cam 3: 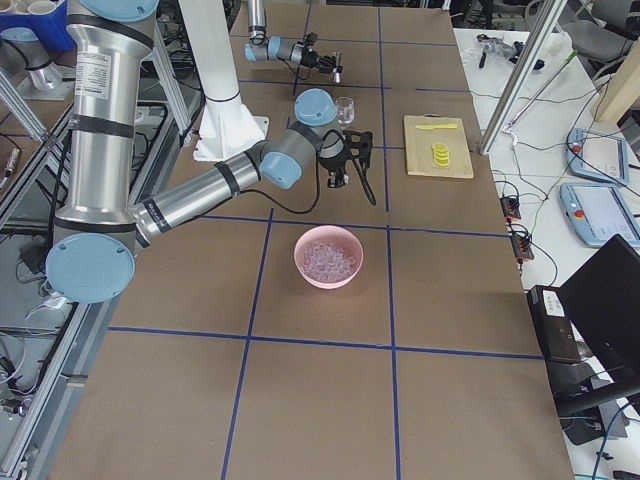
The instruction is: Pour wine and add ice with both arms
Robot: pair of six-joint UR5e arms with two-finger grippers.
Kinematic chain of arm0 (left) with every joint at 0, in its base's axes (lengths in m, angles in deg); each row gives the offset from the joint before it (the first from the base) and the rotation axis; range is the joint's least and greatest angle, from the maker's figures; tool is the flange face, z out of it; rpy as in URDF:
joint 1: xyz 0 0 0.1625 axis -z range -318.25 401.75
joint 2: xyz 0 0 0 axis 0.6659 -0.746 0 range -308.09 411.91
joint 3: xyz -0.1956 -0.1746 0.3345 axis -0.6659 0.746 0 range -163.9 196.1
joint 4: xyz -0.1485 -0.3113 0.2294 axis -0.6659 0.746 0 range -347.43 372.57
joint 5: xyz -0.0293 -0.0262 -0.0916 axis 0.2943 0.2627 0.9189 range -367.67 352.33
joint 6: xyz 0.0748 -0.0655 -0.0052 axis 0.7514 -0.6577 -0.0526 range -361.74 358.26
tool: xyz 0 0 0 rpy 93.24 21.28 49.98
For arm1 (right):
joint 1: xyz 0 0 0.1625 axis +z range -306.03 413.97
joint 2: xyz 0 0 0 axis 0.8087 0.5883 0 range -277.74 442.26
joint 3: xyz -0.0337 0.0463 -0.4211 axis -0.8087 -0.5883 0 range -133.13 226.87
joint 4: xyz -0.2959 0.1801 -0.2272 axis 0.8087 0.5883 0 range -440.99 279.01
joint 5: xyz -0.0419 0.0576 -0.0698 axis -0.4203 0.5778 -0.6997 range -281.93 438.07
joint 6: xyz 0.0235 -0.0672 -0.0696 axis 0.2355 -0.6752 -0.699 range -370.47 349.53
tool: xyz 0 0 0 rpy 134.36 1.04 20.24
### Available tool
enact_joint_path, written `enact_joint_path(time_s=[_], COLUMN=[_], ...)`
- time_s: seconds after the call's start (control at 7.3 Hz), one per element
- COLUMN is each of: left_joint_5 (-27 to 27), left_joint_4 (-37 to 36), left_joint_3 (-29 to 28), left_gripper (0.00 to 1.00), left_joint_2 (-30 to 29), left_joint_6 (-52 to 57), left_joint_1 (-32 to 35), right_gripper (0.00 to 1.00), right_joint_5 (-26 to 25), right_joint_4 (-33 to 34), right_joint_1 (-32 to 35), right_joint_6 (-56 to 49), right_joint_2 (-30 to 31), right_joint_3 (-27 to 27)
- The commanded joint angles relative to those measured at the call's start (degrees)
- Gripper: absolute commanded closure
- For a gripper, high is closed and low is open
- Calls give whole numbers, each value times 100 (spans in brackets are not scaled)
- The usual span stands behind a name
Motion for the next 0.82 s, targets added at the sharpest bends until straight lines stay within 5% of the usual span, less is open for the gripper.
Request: enact_joint_path(time_s=[0.0, 0.68], left_joint_5=[-7, -7], left_joint_4=[-23, -23], left_joint_3=[-98, -204], left_gripper=[100, 100], left_joint_2=[11, 37], left_joint_6=[12, 56], left_joint_1=[7, 15], right_gripper=[100, 100], right_joint_5=[23, 23], right_joint_4=[-199, -200], right_joint_1=[-9, -9], right_joint_6=[172, 172], right_joint_2=[-7, 2], right_joint_3=[-6, 2])
